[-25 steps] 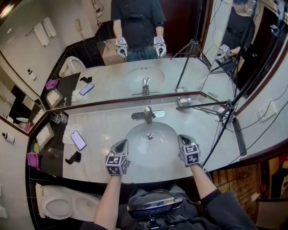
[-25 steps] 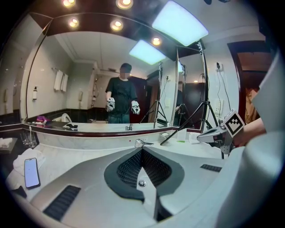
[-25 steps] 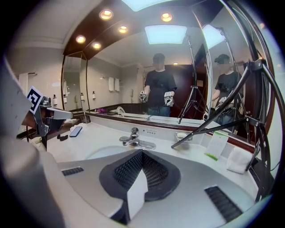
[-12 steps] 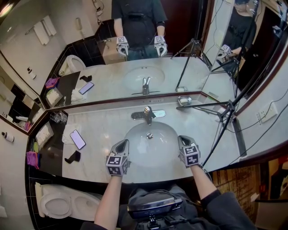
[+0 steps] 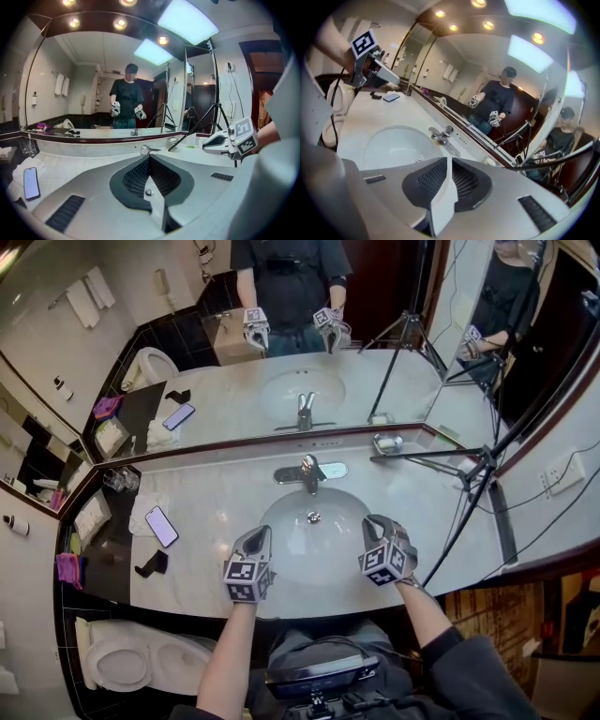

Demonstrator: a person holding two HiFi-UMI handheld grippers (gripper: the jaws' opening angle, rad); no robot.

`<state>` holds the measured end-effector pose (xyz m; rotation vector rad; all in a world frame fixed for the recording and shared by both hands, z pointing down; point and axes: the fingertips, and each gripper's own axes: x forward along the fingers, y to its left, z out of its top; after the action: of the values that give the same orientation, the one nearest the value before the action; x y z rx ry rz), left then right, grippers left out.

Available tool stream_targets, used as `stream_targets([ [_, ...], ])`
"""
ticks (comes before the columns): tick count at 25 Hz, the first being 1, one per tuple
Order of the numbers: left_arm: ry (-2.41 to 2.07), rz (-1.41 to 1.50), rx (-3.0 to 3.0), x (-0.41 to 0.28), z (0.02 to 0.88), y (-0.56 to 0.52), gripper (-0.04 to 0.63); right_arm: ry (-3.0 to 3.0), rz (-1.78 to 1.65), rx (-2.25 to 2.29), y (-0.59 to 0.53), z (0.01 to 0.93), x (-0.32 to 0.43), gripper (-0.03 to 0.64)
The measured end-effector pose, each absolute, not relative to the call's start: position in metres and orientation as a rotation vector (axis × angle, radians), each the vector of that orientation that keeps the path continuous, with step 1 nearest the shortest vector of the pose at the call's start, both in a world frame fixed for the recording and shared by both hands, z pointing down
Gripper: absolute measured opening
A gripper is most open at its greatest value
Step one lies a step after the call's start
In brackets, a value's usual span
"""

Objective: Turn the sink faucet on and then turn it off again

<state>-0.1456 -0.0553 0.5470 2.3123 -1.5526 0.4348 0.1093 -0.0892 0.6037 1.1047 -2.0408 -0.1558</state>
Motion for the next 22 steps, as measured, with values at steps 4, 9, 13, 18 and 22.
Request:
stream_targets([
  [4,-1.548,0.446,2.313,-0.14,0.553,-0.067,0.0,-1.975,-0.355,0.965,-0.113,0.609,0.084,0.122],
  [9,-1.538,0.46,2.307,-0.134,0.564,-0.084,0.0,-1.929,-0.507,0.851,-0.155,0.621,0.056,0.18],
  [13,-1.534,0.457,2.299,-0.129,0.576,-0.1,0.0,-1.89,-0.602,0.772,-0.189,0.638,0.038,0.201],
  [18,-1.536,0.463,2.291,-0.128,0.592,-0.119,0.0,-1.854,-0.67,0.695,-0.223,0.665,0.014,0.216],
  [22,-1.544,0.47,2.282,-0.128,0.602,-0.132,0.0,-1.844,-0.694,0.651,-0.243,0.678,-0.002,0.218],
])
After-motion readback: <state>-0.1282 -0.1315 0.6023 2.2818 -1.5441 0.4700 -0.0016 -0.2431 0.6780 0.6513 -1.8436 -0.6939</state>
